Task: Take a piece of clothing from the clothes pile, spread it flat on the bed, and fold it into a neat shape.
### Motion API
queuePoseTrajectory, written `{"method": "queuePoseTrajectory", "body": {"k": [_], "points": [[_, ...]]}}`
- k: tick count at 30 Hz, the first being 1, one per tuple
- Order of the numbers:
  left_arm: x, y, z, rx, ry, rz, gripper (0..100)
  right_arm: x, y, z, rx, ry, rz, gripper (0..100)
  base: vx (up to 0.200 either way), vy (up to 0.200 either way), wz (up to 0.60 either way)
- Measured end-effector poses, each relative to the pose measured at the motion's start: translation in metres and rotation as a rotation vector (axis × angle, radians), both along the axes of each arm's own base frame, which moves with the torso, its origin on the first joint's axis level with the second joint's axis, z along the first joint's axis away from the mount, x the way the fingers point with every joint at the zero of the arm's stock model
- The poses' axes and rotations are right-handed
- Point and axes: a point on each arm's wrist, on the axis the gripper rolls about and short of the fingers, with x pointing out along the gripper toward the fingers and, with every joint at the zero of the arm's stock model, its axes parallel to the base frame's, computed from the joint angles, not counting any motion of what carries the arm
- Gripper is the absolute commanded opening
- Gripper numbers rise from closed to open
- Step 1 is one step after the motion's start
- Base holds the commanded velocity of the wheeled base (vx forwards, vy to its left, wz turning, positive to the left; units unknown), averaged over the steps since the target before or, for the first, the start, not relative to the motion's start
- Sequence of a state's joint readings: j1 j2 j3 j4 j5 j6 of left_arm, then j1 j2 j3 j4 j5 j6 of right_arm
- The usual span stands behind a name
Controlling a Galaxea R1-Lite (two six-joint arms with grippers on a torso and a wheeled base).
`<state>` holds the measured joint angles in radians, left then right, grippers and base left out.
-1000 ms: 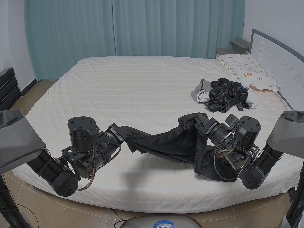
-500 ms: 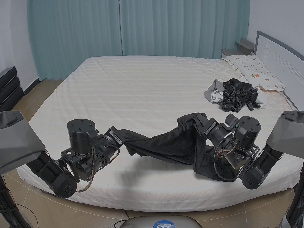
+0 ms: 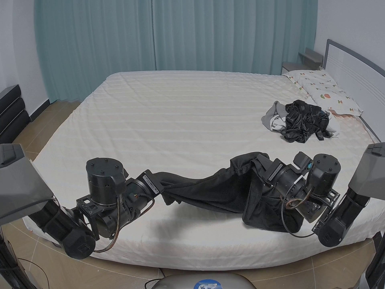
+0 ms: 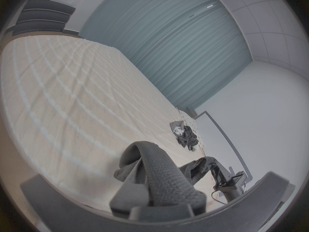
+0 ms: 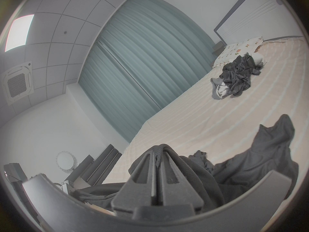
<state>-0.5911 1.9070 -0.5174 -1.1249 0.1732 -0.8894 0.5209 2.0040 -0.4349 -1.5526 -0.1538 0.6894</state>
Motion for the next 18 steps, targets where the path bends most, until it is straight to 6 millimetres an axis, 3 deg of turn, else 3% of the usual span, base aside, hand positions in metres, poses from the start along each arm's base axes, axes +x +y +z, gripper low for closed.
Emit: {"method": "queuePoseTrajectory", "body": {"k": [6, 18], "points": [[-0.022, -0.007, 0.007, 0.056, -0.03, -0.007, 0, -0.033, -0.009, 0.013, -0.003, -0.002, 0.025, 0, 0.0, 0.0, 0.0], [-0.068, -0.008, 0.048, 0.078, -0.143, -0.077, 0, -0.102, -0.032, 0.081, 0.029, -0.208, 0.085, 0, 0.0, 0.0, 0.0]]}}
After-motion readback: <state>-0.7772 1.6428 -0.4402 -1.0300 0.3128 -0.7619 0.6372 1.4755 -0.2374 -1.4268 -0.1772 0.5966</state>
